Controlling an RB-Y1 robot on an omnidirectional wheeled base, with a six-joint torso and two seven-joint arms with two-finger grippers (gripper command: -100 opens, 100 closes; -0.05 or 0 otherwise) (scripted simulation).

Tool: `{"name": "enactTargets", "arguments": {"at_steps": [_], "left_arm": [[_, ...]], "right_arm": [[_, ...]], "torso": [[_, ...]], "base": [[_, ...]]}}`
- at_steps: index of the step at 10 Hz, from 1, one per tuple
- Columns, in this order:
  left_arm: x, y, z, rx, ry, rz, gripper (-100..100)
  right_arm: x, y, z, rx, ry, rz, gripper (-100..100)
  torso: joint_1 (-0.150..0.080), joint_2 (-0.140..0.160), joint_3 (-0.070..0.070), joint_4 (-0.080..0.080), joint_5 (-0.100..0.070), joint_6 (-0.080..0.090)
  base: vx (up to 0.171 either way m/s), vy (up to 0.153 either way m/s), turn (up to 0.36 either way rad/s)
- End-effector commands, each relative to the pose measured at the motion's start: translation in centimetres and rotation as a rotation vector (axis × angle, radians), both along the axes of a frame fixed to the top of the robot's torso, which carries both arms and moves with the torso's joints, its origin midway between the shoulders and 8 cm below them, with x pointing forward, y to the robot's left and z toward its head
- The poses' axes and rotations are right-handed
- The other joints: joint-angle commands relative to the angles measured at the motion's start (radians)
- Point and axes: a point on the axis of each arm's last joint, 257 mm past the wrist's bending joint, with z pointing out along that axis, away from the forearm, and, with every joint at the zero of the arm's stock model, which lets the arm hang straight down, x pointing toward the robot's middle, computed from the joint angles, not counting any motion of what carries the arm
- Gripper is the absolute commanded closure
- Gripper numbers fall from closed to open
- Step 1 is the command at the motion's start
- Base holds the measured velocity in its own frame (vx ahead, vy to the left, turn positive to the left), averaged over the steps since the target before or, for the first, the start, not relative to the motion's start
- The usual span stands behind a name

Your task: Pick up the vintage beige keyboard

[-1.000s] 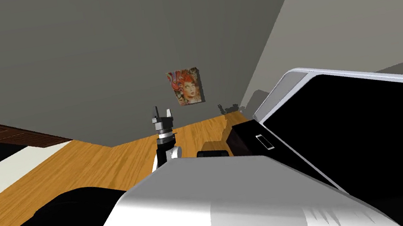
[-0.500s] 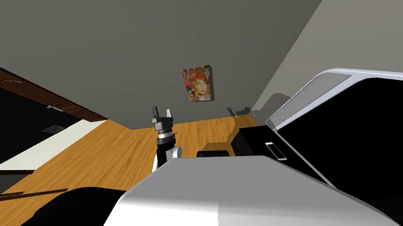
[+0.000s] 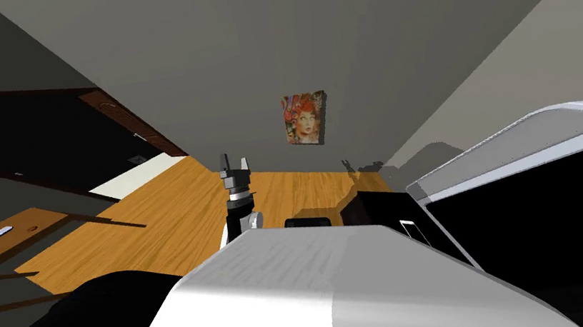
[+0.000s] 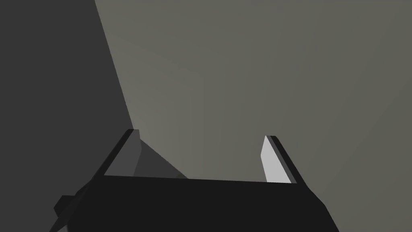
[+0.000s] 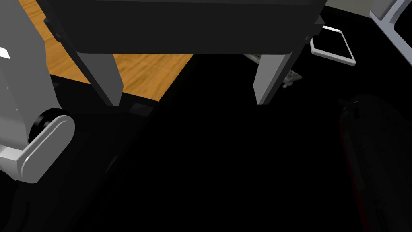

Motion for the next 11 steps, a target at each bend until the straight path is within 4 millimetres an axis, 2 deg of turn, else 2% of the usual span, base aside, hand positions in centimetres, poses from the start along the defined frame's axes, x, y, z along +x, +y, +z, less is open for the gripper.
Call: {"name": "enactTargets", "arguments": {"at_steps": [1,2,4,5,6,8,11], "left_arm": [[0.0,0.0,0.0,0.0,0.0,0.0,0],[0.0,0.0,0.0,0.0,0.0,0.0,0],[0.0,0.0,0.0,0.0,0.0,0.0,0],[0.0,0.0,0.0,0.0,0.0,0.0,0],[0.0,0.0,0.0,0.0,0.0,0.0,0],[0.0,0.0,0.0,0.0,0.0,0.0,0],[0.0,0.0,0.0,0.0,0.0,0.0,0]], "right_arm": [[-3.0,-0.2,0.2,-0.003,0.073,0.026,-100],[-3.0,-0.2,0.2,-0.003,0.073,0.026,-100],[-6.1,-0.1,0.2,0.003,0.15,0.051,-100],[-6.1,-0.1,0.2,0.003,0.15,0.051,-100],[-7.0,0.0,0.2,0.006,0.175,0.066,-100],[-7.3,0.1,0.2,0.008,0.18,0.062,-100],[-9.1,1.0,-0.3,0.027,0.236,0.089,-100]], "torso": [[0.0,0.0,0.0,0.0,0.0,0.0],[-0.001,0.001,0.0,0.0,0.0,0.0],[-0.001,-0.001,0.0,0.0,0.0,0.0],[-0.001,0.0,0.0,0.0,0.0,0.0],[-0.001,-0.001,-0.001,0.0,0.0,0.0],[-0.001,-0.002,-0.001,0.0,0.0,0.002],[-0.001,-0.002,-0.001,0.0,0.0,0.001]], "base": [[-0.057,-0.025,0.428],[-0.041,-0.021,0.371],[-0.035,-0.019,0.39],[-0.029,-0.012,0.426],[-0.021,-0.015,0.409],[-0.008,-0.008,0.088],[-0.018,-0.012,0.4]]}}
